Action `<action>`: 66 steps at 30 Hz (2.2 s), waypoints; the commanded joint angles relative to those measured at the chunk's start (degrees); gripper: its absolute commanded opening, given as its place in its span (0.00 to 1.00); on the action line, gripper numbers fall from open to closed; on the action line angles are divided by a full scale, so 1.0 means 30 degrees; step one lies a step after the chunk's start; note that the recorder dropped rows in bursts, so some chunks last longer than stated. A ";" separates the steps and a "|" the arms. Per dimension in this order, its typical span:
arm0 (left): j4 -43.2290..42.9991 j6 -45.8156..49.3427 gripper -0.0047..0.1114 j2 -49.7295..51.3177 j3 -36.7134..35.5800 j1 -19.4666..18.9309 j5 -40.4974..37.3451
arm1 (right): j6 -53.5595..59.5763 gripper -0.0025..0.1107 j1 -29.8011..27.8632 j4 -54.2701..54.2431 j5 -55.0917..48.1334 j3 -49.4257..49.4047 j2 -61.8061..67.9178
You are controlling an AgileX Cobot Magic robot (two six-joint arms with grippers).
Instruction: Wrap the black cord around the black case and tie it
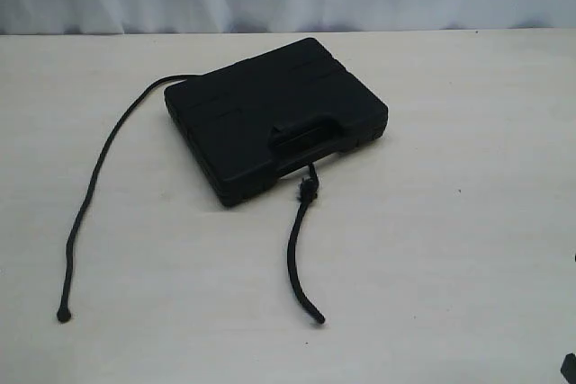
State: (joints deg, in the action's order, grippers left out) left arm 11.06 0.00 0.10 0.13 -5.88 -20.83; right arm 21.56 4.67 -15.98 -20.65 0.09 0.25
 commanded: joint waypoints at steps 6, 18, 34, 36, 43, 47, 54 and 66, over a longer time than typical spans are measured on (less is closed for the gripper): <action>0.0013 0.0000 0.04 -0.0034 -0.0044 0.0197 0.0120 | 0.0101 0.07 0.0033 0.0013 0.3201 -0.0031 -0.0082; 0.0013 0.0000 0.04 -0.0034 -0.0044 0.0197 0.0157 | -0.2259 0.07 0.0033 0.0013 1.2423 -0.0031 -0.0082; 0.0013 0.0000 0.04 -0.0034 -0.0044 0.0197 0.0157 | -1.3026 0.07 0.0033 -0.0884 1.3041 -0.0031 -0.0082; 0.0013 0.0000 0.04 -0.0034 -0.0044 0.0197 0.0157 | -1.3555 0.07 0.0033 -0.1383 1.3657 -0.0031 -0.0082; 0.0013 0.0000 0.04 -0.0034 -0.0044 0.0197 0.0157 | -1.3769 0.06 0.0033 -0.1047 1.3799 0.3481 0.4177; 0.0013 0.0000 0.04 -0.0034 -0.0044 0.0197 0.0115 | -1.3687 0.06 0.0033 0.0105 1.2406 0.6224 0.9761; 0.0013 0.0000 0.04 -0.0034 -0.0044 0.0197 0.0115 | -1.3810 0.06 0.0033 0.1644 0.7618 1.0234 1.9821; 0.0013 0.0000 0.04 -0.0034 -0.0044 0.0197 0.0115 | -1.4924 0.06 0.2434 0.2509 0.6379 1.2930 3.1180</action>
State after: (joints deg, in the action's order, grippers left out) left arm 11.06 0.00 0.10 0.13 -5.88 -20.83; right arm -23.05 10.15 -12.04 1.79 35.00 88.68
